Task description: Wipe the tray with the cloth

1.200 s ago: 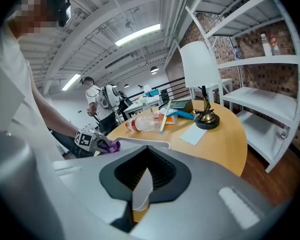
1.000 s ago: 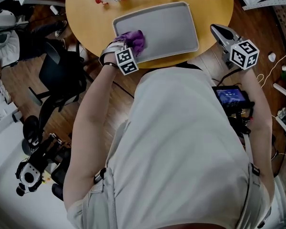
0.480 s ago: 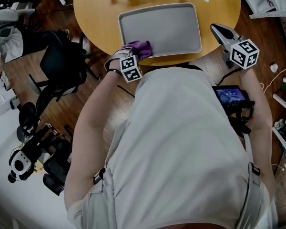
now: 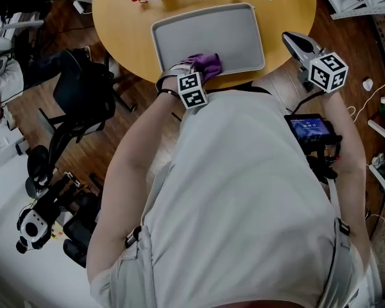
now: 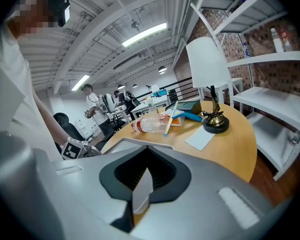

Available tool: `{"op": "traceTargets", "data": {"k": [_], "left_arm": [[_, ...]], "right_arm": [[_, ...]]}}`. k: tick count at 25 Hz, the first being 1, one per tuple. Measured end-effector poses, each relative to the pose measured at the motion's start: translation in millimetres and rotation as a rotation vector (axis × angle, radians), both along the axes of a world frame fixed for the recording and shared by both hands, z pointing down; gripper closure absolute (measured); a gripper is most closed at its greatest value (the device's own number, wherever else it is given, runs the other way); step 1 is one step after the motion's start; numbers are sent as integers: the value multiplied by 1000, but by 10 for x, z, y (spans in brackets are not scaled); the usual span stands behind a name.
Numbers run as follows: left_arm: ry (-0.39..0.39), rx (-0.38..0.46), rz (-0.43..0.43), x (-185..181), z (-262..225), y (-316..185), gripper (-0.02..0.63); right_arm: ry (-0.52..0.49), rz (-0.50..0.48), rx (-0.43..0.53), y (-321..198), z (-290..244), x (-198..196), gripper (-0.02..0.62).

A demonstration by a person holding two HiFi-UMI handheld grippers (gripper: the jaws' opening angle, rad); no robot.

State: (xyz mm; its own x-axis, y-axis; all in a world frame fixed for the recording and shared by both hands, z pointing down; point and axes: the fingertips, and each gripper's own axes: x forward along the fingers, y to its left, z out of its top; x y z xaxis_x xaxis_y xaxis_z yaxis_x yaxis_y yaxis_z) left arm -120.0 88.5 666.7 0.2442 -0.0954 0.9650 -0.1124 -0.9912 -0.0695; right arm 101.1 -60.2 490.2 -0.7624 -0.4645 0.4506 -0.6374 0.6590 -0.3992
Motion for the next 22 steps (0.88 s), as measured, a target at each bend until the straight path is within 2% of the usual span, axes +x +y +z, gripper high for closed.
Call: {"op": "traceTargets", "data": {"k": [4, 9, 12, 18, 22], "left_arm": [[15, -36, 8, 6, 13, -26, 577], [59, -136, -29, -12, 0, -102, 577], [63, -162, -41, -107, -13, -276, 577], [39, -134, -44, -262, -20, -750, 577], [20, -75, -70, -347, -25, -1125, 577]], "right_arm": [[5, 27, -3, -3, 17, 80, 592], [5, 48, -9, -2, 28, 155, 593], [10, 63, -19, -7, 43, 174, 592], [18, 92, -36, 5, 83, 249, 592], [24, 123, -48, 32, 128, 348, 593]]}}
